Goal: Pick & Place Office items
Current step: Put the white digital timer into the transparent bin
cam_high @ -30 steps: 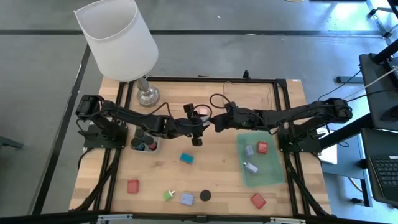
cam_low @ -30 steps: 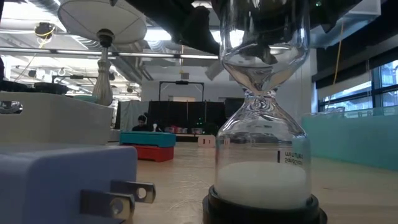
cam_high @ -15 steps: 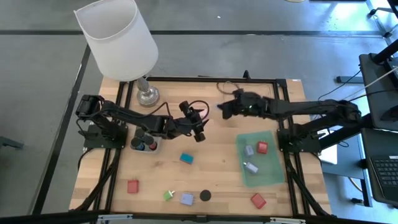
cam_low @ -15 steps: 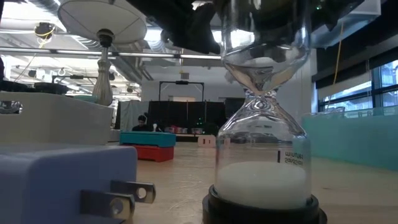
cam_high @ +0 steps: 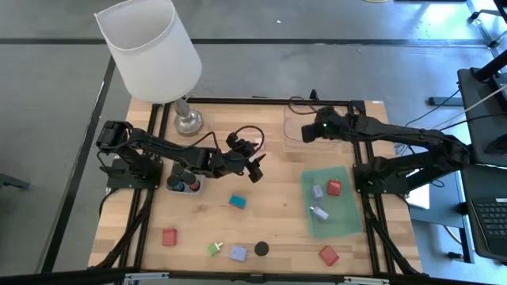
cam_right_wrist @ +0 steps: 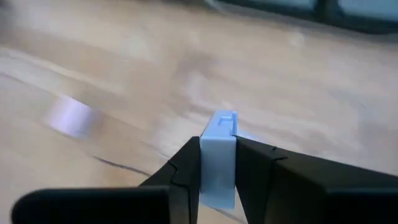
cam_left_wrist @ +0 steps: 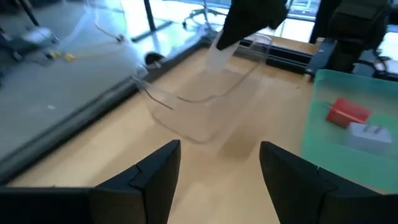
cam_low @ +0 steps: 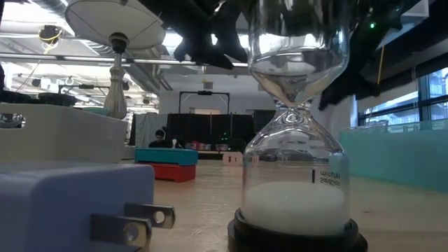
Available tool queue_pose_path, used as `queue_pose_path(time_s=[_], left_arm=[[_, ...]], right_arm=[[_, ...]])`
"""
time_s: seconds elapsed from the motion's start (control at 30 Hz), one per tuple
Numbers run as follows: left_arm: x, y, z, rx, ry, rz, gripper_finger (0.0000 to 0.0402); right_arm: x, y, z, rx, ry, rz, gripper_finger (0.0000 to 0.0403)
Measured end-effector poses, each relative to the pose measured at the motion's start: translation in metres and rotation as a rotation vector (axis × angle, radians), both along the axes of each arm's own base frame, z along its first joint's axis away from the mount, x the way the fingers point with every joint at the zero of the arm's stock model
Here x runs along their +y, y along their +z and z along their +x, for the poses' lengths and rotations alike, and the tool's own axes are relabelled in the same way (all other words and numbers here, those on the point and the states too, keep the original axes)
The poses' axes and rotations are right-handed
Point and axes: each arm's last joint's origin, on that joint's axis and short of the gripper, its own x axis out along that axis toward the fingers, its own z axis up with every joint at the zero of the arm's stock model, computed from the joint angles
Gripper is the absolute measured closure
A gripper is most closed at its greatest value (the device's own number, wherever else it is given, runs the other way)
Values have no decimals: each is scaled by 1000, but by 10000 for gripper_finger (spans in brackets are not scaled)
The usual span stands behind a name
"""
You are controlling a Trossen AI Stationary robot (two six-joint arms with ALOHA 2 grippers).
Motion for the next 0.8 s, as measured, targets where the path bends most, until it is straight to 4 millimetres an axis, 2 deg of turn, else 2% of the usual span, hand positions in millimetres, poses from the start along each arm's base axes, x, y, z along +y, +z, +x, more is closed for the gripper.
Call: queue_pose_path(time_s=[0.17, 0.5, 0.8], left_arm=[[-1, -3, -1, -4, -26, -80, 189], [-1, -3, -1, 0, -33, -84, 190], [-2, -4, -1, 11, -35, -83, 192]], right_arm=[[-1, -23, 2, 125, -43, 49, 330], [-8, -52, 25, 163, -19, 113, 330], [-13, -62, 35, 160, -13, 81, 314]])
